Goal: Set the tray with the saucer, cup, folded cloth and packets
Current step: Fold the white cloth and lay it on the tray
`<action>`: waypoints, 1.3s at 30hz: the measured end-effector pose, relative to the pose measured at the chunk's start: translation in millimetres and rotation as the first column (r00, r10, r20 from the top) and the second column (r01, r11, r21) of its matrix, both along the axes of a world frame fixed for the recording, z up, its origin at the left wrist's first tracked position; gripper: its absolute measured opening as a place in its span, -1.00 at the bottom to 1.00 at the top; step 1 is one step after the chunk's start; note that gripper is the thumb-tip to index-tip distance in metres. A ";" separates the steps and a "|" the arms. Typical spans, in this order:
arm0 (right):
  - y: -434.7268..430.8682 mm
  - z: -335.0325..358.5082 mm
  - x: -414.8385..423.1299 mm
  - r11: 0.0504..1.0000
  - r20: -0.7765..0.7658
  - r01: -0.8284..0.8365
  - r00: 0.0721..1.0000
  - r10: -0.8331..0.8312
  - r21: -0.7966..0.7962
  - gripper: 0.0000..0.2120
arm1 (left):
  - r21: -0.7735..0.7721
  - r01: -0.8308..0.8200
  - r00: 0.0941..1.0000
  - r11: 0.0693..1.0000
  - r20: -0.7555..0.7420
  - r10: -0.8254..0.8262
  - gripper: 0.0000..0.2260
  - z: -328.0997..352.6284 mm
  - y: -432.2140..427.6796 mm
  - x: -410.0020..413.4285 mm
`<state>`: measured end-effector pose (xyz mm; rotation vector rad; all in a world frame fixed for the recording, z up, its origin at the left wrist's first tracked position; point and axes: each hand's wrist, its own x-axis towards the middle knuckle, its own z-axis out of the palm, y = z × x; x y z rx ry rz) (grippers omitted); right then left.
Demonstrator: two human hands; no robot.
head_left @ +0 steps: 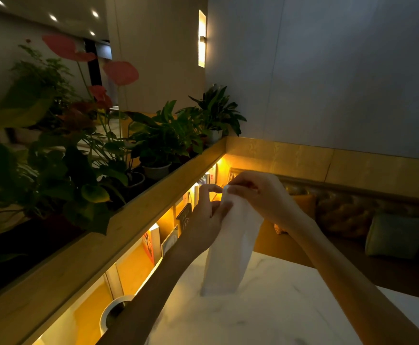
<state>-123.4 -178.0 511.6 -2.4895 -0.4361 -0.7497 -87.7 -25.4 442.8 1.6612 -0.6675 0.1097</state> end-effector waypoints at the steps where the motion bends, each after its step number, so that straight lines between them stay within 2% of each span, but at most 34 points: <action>1: -1.7 0.1 0.3 0.999 0.025 0.016 1.000 -0.016 0.031 -0.82 | 0.015 0.020 0.999 1.000 -0.027 -0.020 -0.74 -4.2 1.5 1.5; 4: -10.4 2.6 -0.4 0.994 0.080 0.028 0.996 -0.037 0.102 -0.85 | 0.203 0.037 0.999 0.978 -0.004 -0.037 -0.76 -22.0 4.8 1.2; 6: -16.5 3.8 -0.3 0.998 0.106 0.037 0.993 -0.043 0.058 -0.84 | 0.269 0.056 0.998 0.962 0.005 -0.060 -0.73 -34.5 4.4 -0.1; 10: -24.7 0.2 1.5 0.996 0.150 0.070 0.987 -0.061 -0.054 -0.81 | 0.198 0.159 0.984 0.967 -0.110 -0.140 -0.68 -42.6 0.1 -3.4; 16: -38.3 -0.1 3.9 0.993 0.198 0.073 0.979 -0.054 -0.090 -0.82 | 0.124 0.289 0.945 0.949 -0.193 -0.263 -0.70 -47.9 -6.2 -3.6; 21: -61.2 12.4 2.0 0.991 0.282 0.115 0.951 -0.130 0.070 -0.77 | 0.241 0.319 0.936 0.916 -0.230 -0.266 -0.75 -54.3 -1.9 3.5; 23: -73.3 13.4 -0.4 0.983 0.303 0.129 0.939 -0.164 0.131 -0.80 | 0.193 0.268 0.950 0.944 -0.218 -0.225 -0.75 -52.1 4.2 8.9; 26: -88.1 6.5 -4.4 0.963 0.298 0.147 0.931 -0.212 0.226 -0.84 | 0.007 0.178 0.955 0.984 -0.243 -0.171 -0.78 -44.1 15.8 18.8; 29: -96.3 -4.1 -7.6 0.932 0.287 0.118 0.931 -0.223 0.343 -0.83 | -0.187 0.167 0.897 0.968 -0.379 -0.227 -0.78 -43.0 25.1 28.9; 32: -101.4 -13.5 -12.1 0.920 0.323 0.136 0.909 -0.264 0.369 -0.84 | -0.193 0.181 0.851 0.964 -0.461 -0.252 -0.66 -47.3 26.5 32.3; 34: -106.5 -19.9 -14.3 0.934 0.356 0.181 0.888 -0.290 0.308 -0.80 | -0.204 0.154 0.860 0.967 -0.454 -0.232 -0.61 -51.3 23.5 30.9; 36: -111.7 -26.1 -16.5 0.940 0.380 0.193 0.877 -0.294 0.281 -0.79 | -0.264 0.130 0.880 0.956 -0.414 -0.234 -0.65 -53.3 20.5 29.0; 39: -118.1 -33.1 -18.9 0.917 0.378 0.182 0.869 -0.319 0.356 -0.82 | -0.321 0.124 0.902 0.939 -0.357 -0.242 -0.74 -49.5 17.4 29.5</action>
